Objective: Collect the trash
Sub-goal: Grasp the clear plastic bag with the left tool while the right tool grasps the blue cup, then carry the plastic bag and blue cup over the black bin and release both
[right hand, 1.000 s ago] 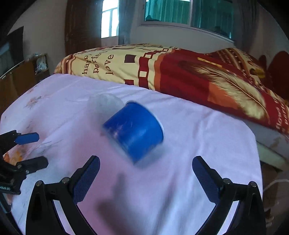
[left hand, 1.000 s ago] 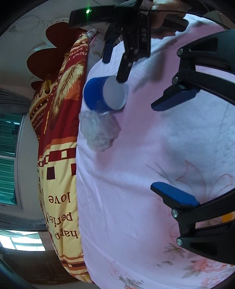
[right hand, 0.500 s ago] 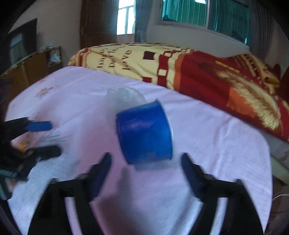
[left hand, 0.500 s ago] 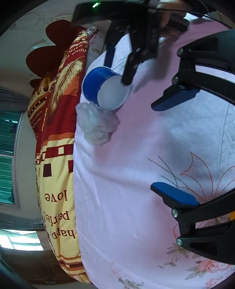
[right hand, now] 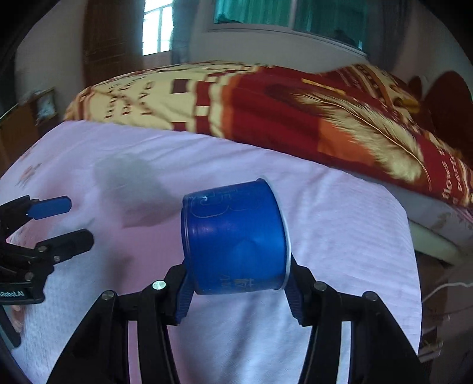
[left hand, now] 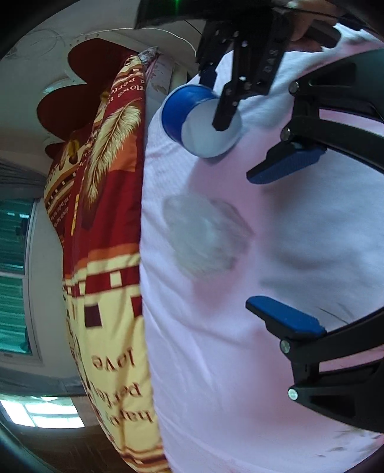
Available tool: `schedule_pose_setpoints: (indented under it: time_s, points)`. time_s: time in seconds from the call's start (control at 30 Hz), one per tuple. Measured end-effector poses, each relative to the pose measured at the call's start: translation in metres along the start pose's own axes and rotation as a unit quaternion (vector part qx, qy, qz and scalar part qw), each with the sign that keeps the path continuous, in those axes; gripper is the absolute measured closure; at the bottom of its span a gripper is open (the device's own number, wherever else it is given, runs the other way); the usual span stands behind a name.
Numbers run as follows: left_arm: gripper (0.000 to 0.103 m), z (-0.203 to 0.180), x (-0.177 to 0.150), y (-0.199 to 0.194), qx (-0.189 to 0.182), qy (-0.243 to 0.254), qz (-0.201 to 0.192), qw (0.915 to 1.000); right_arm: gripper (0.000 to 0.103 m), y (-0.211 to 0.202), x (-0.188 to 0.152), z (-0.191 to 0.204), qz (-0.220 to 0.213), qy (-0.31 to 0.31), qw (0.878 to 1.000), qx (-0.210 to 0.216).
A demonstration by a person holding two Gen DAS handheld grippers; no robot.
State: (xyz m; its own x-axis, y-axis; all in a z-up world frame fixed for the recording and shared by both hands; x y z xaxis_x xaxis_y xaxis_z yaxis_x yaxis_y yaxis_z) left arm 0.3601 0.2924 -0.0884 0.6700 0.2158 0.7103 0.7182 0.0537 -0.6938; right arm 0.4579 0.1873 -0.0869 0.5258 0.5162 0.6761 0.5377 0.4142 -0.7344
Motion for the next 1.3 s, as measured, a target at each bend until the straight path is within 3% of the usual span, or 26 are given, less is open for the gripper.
schedule_pose_setpoints:
  time_s: [0.23, 0.27, 0.3, 0.7, 1.3]
  points:
    - [0.029, 0.002, 0.024, 0.040, -0.008, -0.020, 0.030, 0.9993, 0.048, 0.005, 0.009, -0.006, 0.004, 0.037, 0.999, 0.000]
    - [0.052, 0.004, 0.025, 0.045, -0.013, -0.024, 0.037, 0.9989, 0.048, 0.003, 0.008, -0.006, 0.003, 0.042, 0.999, -0.001]
    - [0.065, 0.007, 0.023, 0.047, -0.013, -0.030, 0.045, 0.9985, 0.048, 0.001, 0.007, -0.006, 0.003, 0.046, 0.999, 0.002]
    - [0.066, -0.043, -0.032, -0.065, -0.048, 0.029, -0.024, 0.9982, 0.048, -0.092, -0.042, -0.010, -0.033, 0.044, 0.998, -0.018]
    - [0.066, -0.162, -0.112, -0.180, -0.120, 0.067, -0.052, 0.9891, 0.048, -0.292, -0.175, -0.036, -0.076, 0.085, 0.991, -0.075]
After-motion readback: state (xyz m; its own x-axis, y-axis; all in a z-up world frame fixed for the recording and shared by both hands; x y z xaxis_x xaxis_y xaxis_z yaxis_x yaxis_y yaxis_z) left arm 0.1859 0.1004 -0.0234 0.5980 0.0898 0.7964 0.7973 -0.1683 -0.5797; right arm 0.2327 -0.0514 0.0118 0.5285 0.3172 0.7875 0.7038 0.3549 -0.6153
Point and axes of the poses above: each gripper's, at about its wrist camera, not at the fingertips, and y roughly the way its jaws point, z to its left, x to its top, the point moved 6 cm from there along y, roughly the way its jaws point
